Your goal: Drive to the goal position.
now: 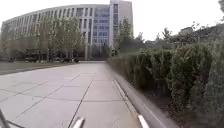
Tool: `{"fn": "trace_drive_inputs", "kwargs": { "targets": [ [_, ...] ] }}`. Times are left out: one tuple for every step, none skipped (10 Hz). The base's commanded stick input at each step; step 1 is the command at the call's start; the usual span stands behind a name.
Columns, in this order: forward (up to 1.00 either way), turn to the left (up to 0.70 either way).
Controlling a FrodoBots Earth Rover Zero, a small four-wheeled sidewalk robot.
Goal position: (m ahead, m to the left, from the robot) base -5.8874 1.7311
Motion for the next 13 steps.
{"fn": "trace_drive_inputs", "kwargs": {
  "targets": [
    [0.04,0.0],
    [0.04,0.0],
    [0.04,0.0],
    [0.04,0.0],
    [0.04,0.0],
    [0.04,0.0],
    [0.04,0.0],
    [0.04,0.0],
    [0.04,0.0],
    [0.04,0.0],
    [0.04,0.0],
    [0.04,0.0],
    [0.04,0.0]
  ]
}}
